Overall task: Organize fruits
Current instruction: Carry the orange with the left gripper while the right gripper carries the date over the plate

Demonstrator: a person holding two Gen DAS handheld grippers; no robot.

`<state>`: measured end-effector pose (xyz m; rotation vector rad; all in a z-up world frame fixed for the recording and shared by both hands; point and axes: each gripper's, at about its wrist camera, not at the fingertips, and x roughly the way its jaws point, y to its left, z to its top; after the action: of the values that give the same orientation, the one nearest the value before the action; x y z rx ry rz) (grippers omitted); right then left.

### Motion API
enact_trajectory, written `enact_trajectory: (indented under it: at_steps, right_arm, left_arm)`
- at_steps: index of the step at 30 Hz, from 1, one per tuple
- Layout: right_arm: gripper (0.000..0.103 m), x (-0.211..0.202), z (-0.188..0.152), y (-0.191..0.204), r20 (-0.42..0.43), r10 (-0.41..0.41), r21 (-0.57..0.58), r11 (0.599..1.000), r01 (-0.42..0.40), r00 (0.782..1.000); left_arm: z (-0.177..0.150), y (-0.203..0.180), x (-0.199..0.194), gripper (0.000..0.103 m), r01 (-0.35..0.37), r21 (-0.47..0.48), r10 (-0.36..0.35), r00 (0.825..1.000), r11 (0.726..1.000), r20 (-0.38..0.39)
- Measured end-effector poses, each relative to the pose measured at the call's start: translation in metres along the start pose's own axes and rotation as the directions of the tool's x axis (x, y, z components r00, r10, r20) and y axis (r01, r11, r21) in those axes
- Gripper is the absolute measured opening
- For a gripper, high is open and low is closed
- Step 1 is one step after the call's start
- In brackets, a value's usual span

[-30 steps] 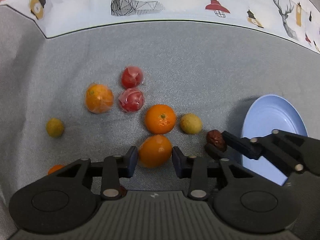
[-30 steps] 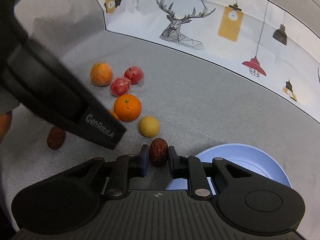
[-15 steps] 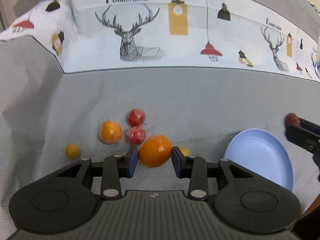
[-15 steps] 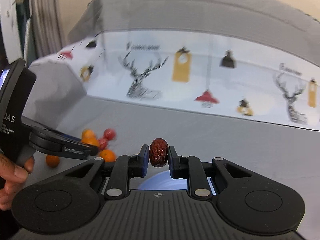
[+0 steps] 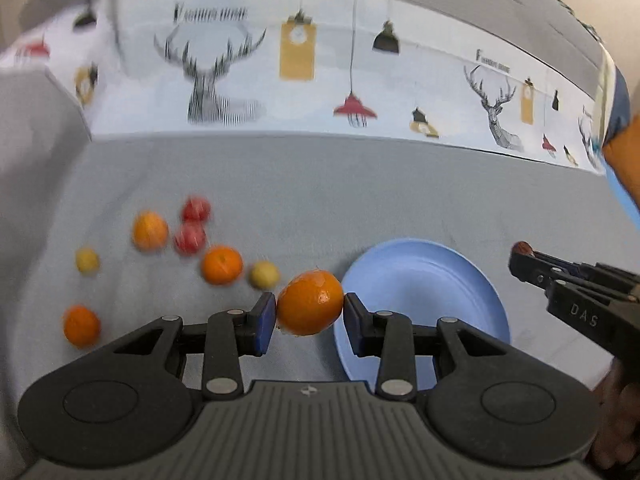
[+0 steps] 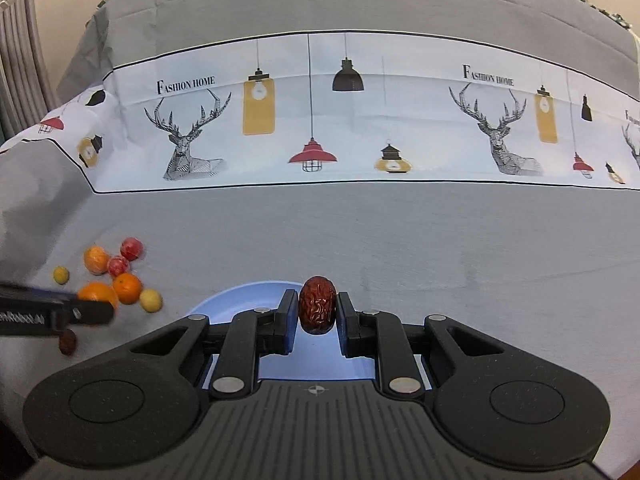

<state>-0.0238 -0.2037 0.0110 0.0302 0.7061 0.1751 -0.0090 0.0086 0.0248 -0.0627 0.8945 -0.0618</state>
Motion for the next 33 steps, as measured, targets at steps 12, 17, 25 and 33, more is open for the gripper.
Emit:
enact_trajectory:
  at_steps: [12, 17, 25, 33]
  right_arm:
    - [0.021, -0.004, 0.001, -0.005, 0.019, 0.020, 0.017, 1.000, -0.020, 1.000]
    - [0.021, -0.005, 0.004, -0.010, 0.030, 0.033, 0.049, 0.998, -0.034, 0.999]
    - [0.021, -0.003, 0.005, -0.027, 0.027, 0.040, 0.121, 0.992, -0.043, 0.999]
    - [0.021, -0.004, 0.007, -0.026, 0.043, 0.074, 0.097, 0.992, -0.078, 0.996]
  left_arm:
    - [-0.036, -0.038, -0.047, 0.041, 0.012, 0.296, -0.076, 0.976, 0.955, 0.205]
    - [-0.040, -0.040, -0.050, 0.041, 0.024, 0.238, -0.054, 0.992, 0.971, 0.118]
    - [0.004, -0.051, 0.020, 0.041, -0.270, 0.215, 0.250, 0.961, 0.939, 0.114]
    - [-0.054, -0.068, -0.022, 0.041, -0.325, 0.047, 0.315, 0.938, 0.945, 0.144]
